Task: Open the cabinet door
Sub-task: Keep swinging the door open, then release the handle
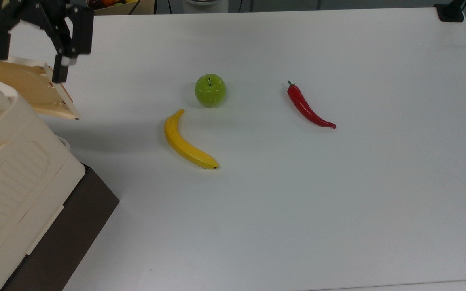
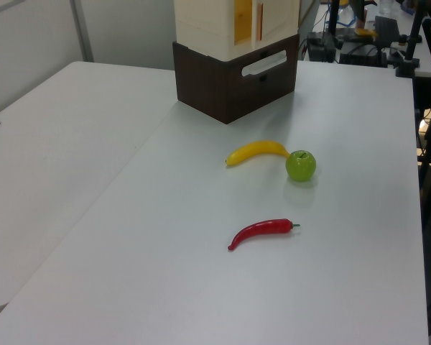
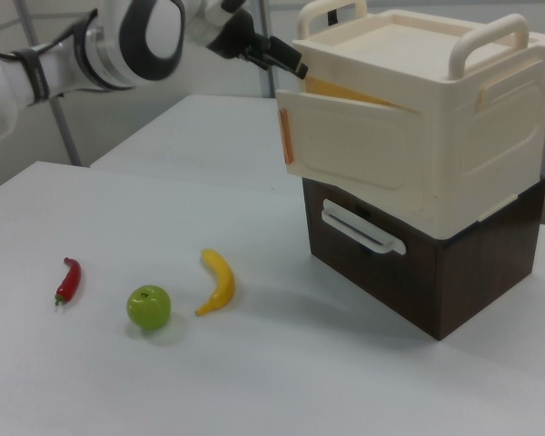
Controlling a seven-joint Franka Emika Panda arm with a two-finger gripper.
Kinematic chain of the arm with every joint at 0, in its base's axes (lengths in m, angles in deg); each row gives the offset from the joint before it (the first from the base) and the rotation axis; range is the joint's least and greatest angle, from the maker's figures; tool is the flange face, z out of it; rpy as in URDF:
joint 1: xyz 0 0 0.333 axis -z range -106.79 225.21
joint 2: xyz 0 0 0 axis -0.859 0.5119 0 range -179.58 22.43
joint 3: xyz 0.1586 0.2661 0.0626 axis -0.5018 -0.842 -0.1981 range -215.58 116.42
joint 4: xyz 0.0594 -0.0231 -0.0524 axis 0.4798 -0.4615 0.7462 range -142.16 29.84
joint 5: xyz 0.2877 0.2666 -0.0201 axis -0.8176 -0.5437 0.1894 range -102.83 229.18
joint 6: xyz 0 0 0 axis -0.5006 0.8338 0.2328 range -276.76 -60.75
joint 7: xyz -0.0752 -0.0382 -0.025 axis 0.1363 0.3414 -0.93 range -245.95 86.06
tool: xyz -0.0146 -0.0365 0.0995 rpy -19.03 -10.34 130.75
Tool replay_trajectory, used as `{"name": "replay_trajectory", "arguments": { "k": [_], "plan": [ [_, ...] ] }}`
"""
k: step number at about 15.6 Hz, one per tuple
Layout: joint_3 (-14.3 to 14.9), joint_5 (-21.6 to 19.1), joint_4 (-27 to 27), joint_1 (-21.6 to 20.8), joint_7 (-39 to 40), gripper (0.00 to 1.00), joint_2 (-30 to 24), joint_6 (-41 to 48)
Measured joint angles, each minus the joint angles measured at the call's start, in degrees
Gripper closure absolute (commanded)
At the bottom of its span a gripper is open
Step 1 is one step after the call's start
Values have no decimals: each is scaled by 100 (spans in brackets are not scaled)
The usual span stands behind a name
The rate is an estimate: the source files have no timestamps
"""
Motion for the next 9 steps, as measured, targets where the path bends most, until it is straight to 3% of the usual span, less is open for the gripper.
{"name": "replay_trajectory", "arguments": {
  "k": [6, 9],
  "plan": [
    [25, 3, -27, 21, 0, 0, 143, -76],
    [64, 8, -28, 35, 12, 0, 105, 347]
  ]
}}
